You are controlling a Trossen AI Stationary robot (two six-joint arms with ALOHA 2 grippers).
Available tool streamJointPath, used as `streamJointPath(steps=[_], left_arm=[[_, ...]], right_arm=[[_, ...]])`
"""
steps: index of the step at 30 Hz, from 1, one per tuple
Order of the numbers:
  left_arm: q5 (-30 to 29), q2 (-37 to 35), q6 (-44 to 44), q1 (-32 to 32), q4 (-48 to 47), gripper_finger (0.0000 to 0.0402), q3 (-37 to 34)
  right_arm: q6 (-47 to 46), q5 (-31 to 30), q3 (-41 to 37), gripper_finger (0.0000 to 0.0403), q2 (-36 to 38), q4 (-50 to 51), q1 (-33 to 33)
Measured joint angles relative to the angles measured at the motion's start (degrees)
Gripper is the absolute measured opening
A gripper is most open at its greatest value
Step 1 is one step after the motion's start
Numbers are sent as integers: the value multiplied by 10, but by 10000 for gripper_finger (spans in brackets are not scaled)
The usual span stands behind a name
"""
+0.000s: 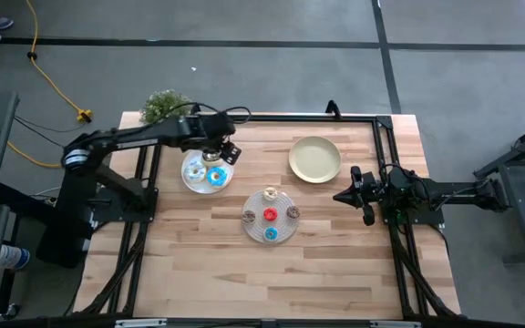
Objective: Pick & Place donuts
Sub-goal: Put the small chocolate brown donut on the brown plate
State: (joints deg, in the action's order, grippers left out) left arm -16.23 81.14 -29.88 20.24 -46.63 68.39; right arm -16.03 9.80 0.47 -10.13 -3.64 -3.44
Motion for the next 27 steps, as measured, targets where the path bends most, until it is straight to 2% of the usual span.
streamJointPath(steps=[10, 16, 19, 27], left_arm=[[12, -114, 57, -62, 122, 234, -114], [81, -193, 95, -105, 346, 234, -239], [87, -224, 106, -129, 441, 234, -299], [86, -322, 105, -159, 512, 234, -406]], right_arm=[[0, 0, 0, 0, 0, 0, 0], [0, 0, 0, 0, 0, 1, 0], [0, 0, 0, 0, 0, 1, 0], [0, 0, 0, 0, 0, 0, 0]])
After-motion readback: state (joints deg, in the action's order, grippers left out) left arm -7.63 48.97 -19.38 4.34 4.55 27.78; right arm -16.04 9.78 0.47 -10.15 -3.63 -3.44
